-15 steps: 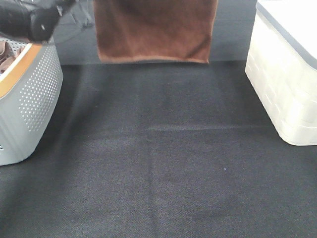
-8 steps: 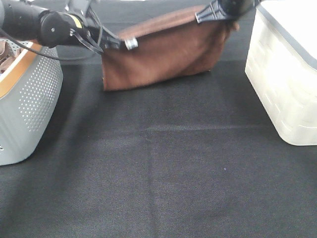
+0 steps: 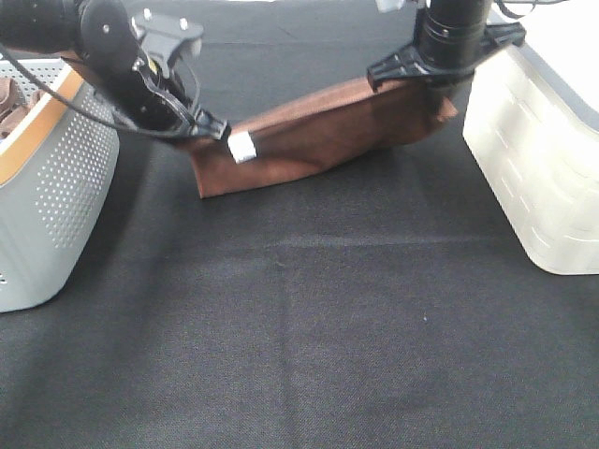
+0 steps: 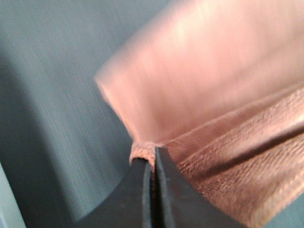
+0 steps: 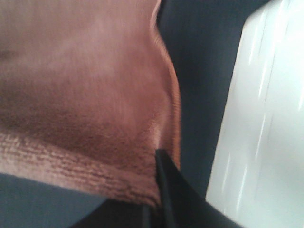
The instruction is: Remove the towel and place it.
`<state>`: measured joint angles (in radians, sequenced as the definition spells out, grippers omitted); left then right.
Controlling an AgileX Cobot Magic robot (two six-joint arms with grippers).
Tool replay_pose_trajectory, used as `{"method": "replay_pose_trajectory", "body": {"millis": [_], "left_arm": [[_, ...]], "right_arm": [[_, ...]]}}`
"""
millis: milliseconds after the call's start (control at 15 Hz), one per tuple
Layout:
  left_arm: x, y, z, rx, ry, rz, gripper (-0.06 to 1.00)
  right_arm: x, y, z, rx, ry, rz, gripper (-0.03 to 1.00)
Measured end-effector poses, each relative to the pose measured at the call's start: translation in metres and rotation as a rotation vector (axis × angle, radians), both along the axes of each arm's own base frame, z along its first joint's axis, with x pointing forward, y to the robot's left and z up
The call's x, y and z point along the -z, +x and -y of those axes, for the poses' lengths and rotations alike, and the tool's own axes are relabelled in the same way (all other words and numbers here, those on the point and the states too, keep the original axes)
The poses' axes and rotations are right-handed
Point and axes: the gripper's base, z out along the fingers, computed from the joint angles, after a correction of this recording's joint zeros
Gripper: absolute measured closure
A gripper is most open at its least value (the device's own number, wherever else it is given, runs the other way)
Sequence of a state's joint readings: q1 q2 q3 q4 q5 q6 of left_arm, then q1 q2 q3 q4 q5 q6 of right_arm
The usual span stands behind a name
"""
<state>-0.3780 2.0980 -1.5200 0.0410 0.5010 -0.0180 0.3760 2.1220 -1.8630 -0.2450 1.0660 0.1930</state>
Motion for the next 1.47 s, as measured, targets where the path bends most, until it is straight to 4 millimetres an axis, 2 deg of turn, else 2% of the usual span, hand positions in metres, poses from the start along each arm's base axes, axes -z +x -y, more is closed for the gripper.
{"method": "replay_pose_trajectory", "body": {"millis": [333,667,933,1267,1467], "left_arm": [[0.008,-0.025,0.002,0.087,0.112,-0.25,0.94],[0.011,-0.037,0.0,0.081,0.123,-0.392,0.94],[0.014,-0.052,0.001,0.088,0.144,-0.528,0.94],[0.022,-0.077,0.012,0.137,0.198,-0.669,0.94],[0.022,-0.079,0.013,0.137,0.197,-0.689,0.94]], "right_arm": [[0.004,-0.016,-0.006,-0.035,0.042,-0.171,0.97],[0.008,-0.021,-0.011,-0.055,0.093,-0.217,0.97],[0.046,-0.043,-0.005,-0.053,0.066,-0.381,0.97],[0.062,-0.068,0.001,-0.042,0.07,-0.488,0.97],[0.082,-0.085,0.007,-0.036,0.05,-0.582,0.97]]}}
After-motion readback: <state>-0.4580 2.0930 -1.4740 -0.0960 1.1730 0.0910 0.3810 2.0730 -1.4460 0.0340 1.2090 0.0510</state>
